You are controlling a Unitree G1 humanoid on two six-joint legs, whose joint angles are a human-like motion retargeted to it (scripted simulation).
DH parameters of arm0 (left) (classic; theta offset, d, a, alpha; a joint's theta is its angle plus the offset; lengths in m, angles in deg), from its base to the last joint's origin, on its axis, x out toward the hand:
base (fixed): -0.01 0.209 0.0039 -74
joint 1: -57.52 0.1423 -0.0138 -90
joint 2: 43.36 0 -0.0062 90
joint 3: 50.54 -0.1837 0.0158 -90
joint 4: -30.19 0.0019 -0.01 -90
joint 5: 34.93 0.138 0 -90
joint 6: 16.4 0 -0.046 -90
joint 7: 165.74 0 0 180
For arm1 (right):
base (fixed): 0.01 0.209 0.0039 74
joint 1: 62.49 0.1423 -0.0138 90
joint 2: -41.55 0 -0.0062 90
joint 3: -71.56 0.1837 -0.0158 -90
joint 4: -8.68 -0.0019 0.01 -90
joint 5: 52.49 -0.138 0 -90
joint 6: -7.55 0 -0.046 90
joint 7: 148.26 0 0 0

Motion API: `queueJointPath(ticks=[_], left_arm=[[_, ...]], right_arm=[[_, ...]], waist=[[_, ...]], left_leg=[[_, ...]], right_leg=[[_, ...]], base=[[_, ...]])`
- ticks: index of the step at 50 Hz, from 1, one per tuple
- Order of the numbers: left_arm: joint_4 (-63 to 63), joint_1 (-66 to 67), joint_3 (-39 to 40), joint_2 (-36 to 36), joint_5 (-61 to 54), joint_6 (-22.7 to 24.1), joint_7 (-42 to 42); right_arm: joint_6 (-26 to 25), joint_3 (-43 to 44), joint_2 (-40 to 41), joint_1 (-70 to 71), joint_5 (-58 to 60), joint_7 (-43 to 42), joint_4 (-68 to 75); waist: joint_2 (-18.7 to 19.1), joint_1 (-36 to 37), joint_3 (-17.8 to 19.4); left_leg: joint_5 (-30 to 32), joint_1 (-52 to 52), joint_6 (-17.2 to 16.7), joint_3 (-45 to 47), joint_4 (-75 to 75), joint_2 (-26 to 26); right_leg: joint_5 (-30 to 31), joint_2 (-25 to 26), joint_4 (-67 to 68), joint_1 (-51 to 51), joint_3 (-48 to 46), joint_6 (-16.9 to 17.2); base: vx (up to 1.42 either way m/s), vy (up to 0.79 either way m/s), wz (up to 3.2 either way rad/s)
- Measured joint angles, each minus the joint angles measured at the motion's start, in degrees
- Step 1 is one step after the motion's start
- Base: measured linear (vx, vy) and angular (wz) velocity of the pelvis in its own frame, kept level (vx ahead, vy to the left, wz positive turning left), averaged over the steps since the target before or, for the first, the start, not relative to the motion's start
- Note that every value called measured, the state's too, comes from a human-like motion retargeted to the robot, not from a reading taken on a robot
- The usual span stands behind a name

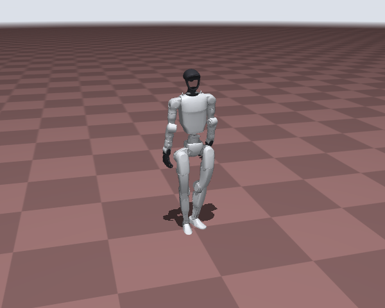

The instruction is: Upper body actions

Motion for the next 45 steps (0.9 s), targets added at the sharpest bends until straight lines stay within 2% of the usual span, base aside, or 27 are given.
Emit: queueJointPath(ticks=[3,7,8,10,15,18,23,35,45], left_arm=[[-0.32,-1.03,-2.07,0.48,1.92,-1.48,1.13],[-3.07,-2.86,-4.32,1.48,7.65,-2.31,-1.13],[-3.70,-3.19,-5.04,1.66,8.62,-2.05,-2.03],[-5.61,-4.11,-6.81,2.06,10.90,-0.42,-4.23],[-7.88,-5.06,-7.03,1.71,11.58,2.29,-4.04],[-7.71,-5.58,-6.08,0.98,9.75,2.09,-1.08],[-7.61,-5.72,-6.23,0.72,9.07,1.84,-0.90],[-6.21,-4.62,-4.86,1.07,8.00,0.91,-0.59],[-5.83,-4.79,-5.30,0.80,8.06,0.42,0.07]], right_arm=[[-0.84,-1.56,0.60,1.14,1.02,-0.06,-0.73],[-1.11,-3.97,2.17,1.53,5.70,0.92,-3.72],[-1.03,-4.43,2.43,1.46,6.93,0.73,-4.35],[-0.60,-6.40,3.07,1.63,11.48,-0.24,-6.04],[-2.24,-11.74,4.12,1.83,22.64,-2.82,-8.08],[-2.69,-13.31,4.16,1.97,26.13,-3.99,-8.69],[-2.28,-12.21,3.65,2.36,24.63,-2.48,-7.73],[-0.98,-6.95,2.63,1.90,12.96,-1.20,-4.04],[-0.90,-7.37,2.71,1.98,13.28,-1.39,-4.24]], waist=[[-0.93,1.02,1.19],[-2.27,8.23,2.95],[-2.16,7.04,2.97],[-1.83,-0.71,3.04],[-1.60,-4.07,3.06],[-1.00,-5.25,2.93],[-0.87,-5.97,2.91],[-1.46,-0.58,2.77],[-1.40,-0.04,2.95]], left_leg=[[0.87,-0.82,-0.50,0.72,0.85,0.38],[1.95,-1.59,-0.12,6.97,1.17,0.82],[1.87,-1.49,-0.02,5.39,1.17,0.48],[1.86,-1.49,-0.33,-3.11,1.80,-0.69],[2.63,-2.25,-0.08,-6.70,2.26,-1.39],[2.80,-2.31,0.71,-7.88,2.08,-1.90],[2.57,-2.00,0.62,-8.23,1.86,-1.90],[1.46,-1.29,-0.04,-2.36,1.26,-0.63],[1.64,-1.52,0.22,-1.81,1.34,-0.83]], right_leg=[[0.49,-0.10,-0.34,0.49,0.68,-0.51],[1.61,1.35,-0.51,0.59,6.76,-1.87],[1.43,1.33,-0.78,0.88,5.20,-1.96],[0.85,0.03,-1.67,1.81,-3.21,-1.66],[1.11,-0.67,-2.11,2.05,-6.82,-1.38],[1.37,-0.66,-2.01,1.64,-8.05,-1.22],[1.19,-0.69,-2.10,1.75,-8.42,-1.12],[0.51,0.34,-1.84,1.77,-2.47,-1.37],[0.59,0.87,-2.10,1.88,-2.00,-1.88]], base=[[-0.02,0.00,-0.07],[-0.01,-0.01,-1.09],[-0.04,-0.01,1.24],[-0.04,-0.01,2.85],[-0.01,0.01,0.90],[-0.01,0.01,0.37],[0.00,0.00,0.04],[0.00,0.00,-0.44],[0.00,0.00,-0.09]])
